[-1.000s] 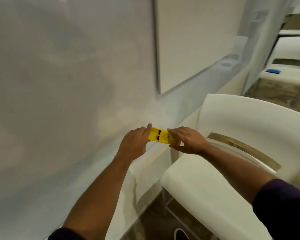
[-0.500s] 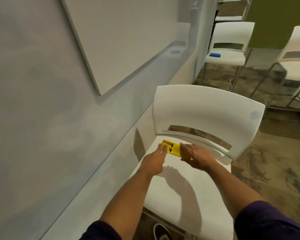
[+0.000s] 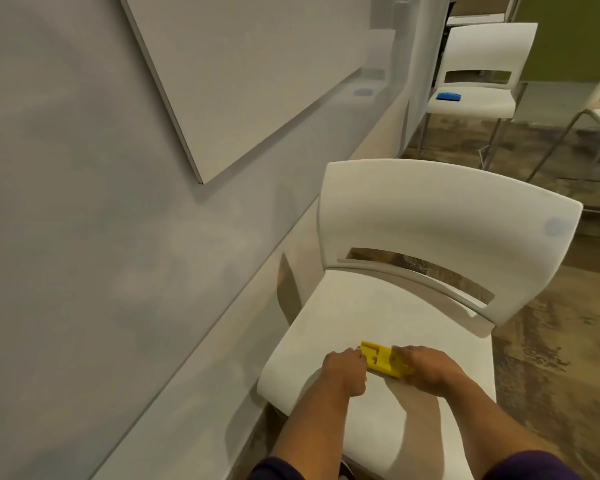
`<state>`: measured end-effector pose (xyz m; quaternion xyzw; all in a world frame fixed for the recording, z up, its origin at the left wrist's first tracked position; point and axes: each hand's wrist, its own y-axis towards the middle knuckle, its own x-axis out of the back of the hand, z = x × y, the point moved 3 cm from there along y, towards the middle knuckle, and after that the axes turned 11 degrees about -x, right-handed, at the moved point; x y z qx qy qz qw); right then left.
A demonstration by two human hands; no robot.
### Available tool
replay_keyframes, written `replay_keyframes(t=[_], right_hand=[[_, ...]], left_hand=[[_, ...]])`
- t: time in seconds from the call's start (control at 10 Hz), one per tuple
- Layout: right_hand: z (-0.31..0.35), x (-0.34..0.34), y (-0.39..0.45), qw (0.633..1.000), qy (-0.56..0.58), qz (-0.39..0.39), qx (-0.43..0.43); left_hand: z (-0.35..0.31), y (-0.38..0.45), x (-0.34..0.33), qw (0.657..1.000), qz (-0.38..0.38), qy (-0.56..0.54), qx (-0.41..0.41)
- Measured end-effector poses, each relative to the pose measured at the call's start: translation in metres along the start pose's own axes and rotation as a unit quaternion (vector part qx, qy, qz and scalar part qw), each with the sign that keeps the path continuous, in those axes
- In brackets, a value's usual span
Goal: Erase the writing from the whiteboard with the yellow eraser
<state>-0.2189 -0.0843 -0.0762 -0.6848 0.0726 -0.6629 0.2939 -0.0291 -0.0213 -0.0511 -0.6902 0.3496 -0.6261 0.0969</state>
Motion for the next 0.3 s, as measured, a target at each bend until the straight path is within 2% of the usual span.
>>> replay_keyframes(t=[0.1,0.2,0.3], right_hand=[[0.001,0.002,0.003,0.999,-0.021,0.025,-0.001],[0.007,0.008,0.001,0.998,-0.033,0.047,-0.006],[0.017,0.023,-0.006,1.0,-0.008,0.018,0.002]], left_hand=[[0.009,-0.005,0.001,1.0,-0.012,0.018,-0.004],[0.02,-0.012,0.01,0.998,-0.057,0.027,-0.005],[0.016,-0.015,0.021,0.996,-0.083,0.039,-0.018]])
